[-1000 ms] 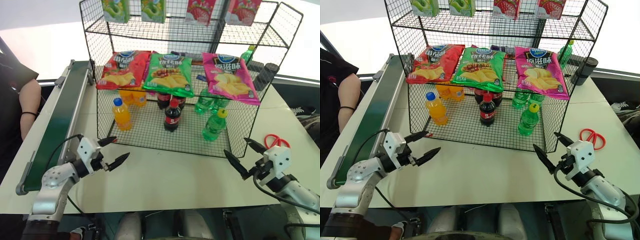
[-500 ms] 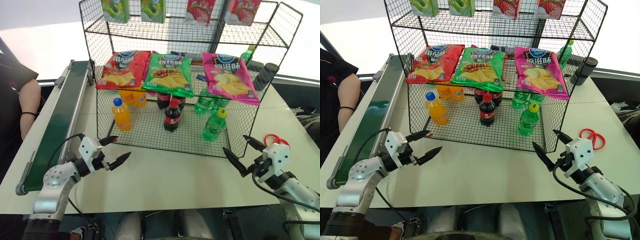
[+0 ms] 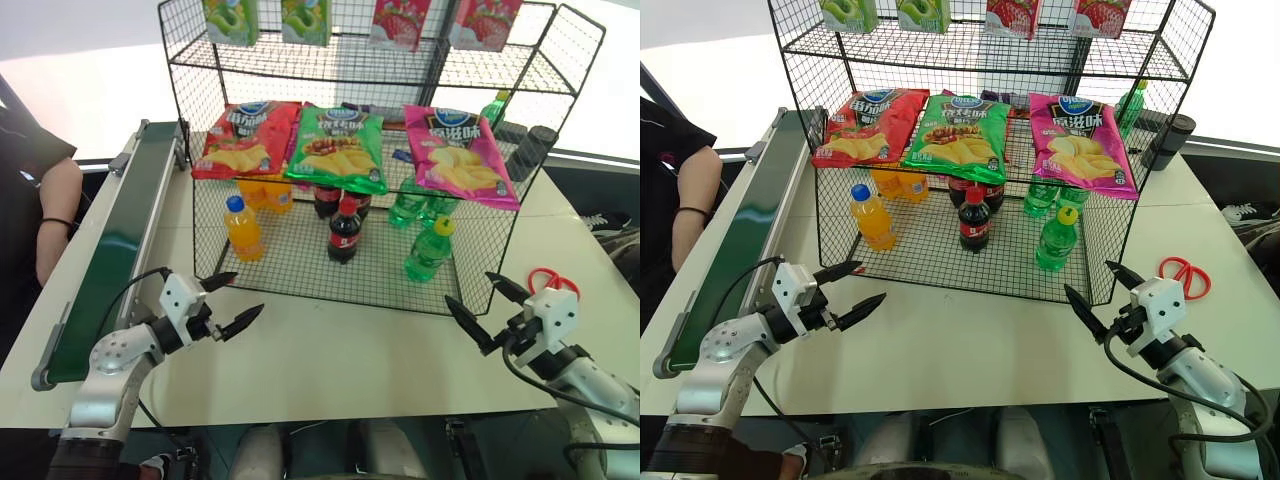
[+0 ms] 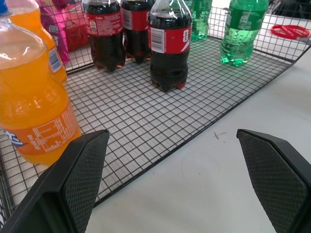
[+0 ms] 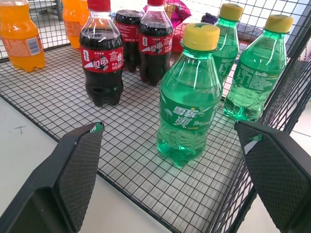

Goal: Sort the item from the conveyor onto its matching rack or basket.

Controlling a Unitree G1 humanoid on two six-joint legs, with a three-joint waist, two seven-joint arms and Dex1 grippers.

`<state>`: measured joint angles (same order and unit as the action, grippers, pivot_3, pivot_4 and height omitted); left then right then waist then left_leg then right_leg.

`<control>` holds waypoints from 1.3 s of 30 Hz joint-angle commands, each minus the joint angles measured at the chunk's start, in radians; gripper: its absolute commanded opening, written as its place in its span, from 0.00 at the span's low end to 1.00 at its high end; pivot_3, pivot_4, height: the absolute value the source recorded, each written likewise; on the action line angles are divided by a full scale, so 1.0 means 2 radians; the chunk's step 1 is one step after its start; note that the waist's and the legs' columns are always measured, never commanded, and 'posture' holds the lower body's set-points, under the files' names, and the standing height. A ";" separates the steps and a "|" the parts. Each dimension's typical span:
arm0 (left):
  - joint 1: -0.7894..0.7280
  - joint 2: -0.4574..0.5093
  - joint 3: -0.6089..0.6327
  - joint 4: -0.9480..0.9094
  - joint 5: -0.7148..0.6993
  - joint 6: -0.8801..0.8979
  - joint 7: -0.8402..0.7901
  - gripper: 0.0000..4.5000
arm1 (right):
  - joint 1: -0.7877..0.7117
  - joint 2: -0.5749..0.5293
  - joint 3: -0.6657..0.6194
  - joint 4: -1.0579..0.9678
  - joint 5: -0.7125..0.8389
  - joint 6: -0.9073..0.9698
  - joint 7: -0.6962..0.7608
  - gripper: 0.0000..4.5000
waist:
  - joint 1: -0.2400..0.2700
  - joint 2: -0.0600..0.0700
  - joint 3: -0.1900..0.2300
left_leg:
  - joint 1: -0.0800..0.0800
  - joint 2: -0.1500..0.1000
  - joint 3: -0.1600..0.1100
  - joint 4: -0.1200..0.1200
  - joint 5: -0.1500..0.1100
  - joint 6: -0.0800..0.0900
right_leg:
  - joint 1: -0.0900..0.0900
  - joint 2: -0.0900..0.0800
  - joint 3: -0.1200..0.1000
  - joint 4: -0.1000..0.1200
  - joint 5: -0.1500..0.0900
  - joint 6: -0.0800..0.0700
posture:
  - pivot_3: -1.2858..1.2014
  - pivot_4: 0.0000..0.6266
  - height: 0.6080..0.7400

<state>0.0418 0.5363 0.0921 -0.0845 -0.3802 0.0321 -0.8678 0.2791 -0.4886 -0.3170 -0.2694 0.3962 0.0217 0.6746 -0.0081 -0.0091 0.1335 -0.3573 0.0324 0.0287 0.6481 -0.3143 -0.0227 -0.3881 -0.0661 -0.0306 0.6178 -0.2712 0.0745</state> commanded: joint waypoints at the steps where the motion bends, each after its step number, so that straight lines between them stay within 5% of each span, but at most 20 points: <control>1: 0.003 -0.001 0.000 -0.021 0.001 0.000 0.006 1.00 | -0.003 0.001 0.005 -0.016 0.001 -0.002 -0.001 1.00 | 0.000 0.000 0.000 | 0.000 0.000 0.000 0.000 0.000 0.000 | 0.000 0.000 0.000 0.000 0.000 0.000 | 0.52 0.24 1.00; 39: -0.036 -0.030 -0.023 0.018 0.020 -0.015 -0.005 1.00 | -0.008 0.001 0.007 -0.025 -0.007 -0.004 -0.016 1.00 | 0.001 0.000 0.000 | 0.000 0.000 0.000 0.000 0.000 0.000 | 0.000 0.001 0.000 0.000 0.000 0.001 | 0.52 0.24 1.00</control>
<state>-0.0231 0.4729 0.0489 -0.0337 -0.3371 0.0136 -0.8719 0.2593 -0.4897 -0.2826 -0.2758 0.3756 0.0261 0.6511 -0.0070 -0.0091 0.1335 -0.3574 0.0323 0.0288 0.6482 -0.3143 -0.0227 -0.3881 -0.0645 -0.0307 0.6176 -0.2703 0.0762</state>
